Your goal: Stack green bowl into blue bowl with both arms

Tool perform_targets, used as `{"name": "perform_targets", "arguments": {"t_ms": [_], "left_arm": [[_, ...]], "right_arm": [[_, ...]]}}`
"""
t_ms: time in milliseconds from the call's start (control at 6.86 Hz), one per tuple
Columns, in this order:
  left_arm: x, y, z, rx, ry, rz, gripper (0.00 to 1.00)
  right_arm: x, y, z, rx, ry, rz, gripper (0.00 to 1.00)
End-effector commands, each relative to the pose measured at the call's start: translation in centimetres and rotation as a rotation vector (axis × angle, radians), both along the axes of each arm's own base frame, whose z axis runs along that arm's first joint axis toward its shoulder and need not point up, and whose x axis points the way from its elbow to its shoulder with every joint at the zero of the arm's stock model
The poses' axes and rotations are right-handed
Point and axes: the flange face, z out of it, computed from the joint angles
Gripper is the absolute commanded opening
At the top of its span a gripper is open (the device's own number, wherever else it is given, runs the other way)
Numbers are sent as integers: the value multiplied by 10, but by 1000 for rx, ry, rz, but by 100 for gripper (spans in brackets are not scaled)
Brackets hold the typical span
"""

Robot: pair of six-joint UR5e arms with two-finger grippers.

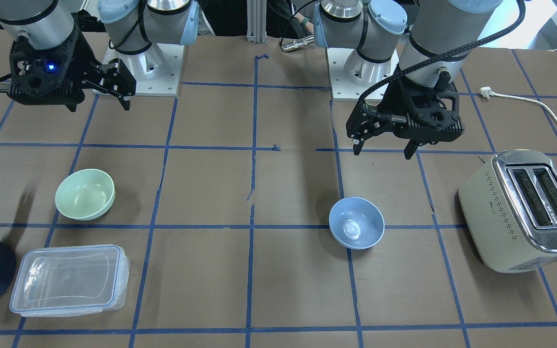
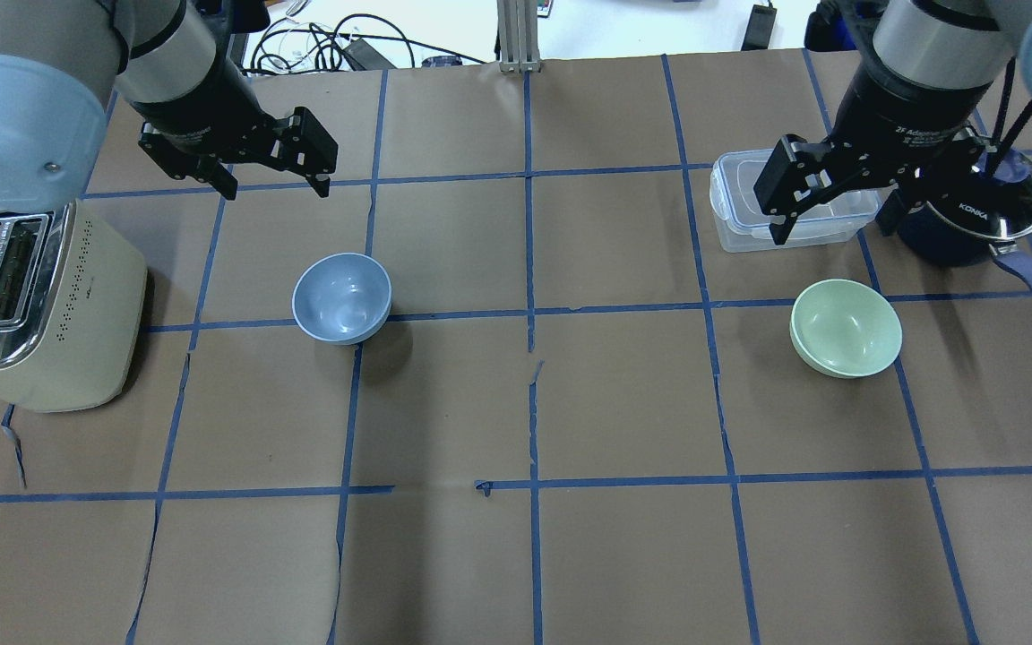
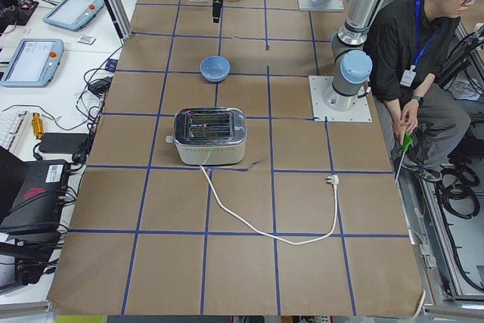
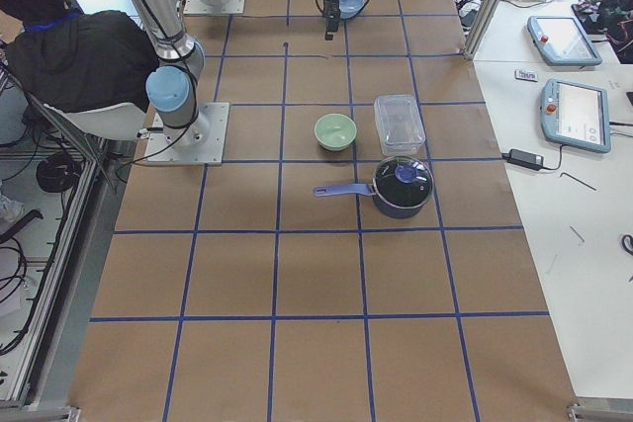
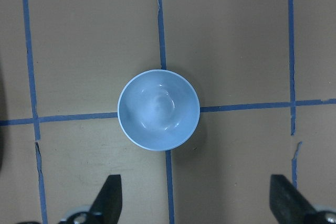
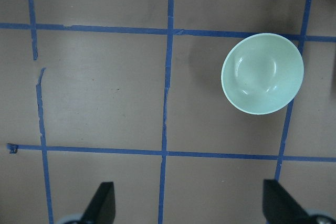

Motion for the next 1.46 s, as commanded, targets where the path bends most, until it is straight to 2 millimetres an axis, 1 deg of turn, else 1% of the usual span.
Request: {"name": "perform_targets", "arguments": {"t_ms": [0, 438, 583, 729, 1312], "left_arm": [[0, -2, 1, -2, -3, 0, 100], [0, -2, 1, -4, 5, -2, 100], [-1, -3, -2, 2, 11, -1, 100], [-3, 0, -10, 22, 10, -6, 100], [-1, 0, -10, 19, 7, -3, 100]], "right_arm": [[0, 0, 0, -1, 1, 0, 100], [-1, -1, -3, 6, 3, 1, 100], [-1, -2, -4, 9, 6, 3, 100], [-1, -2, -4, 9, 4, 7, 100], [-2, -2, -5, 10, 16, 16, 100]]}}
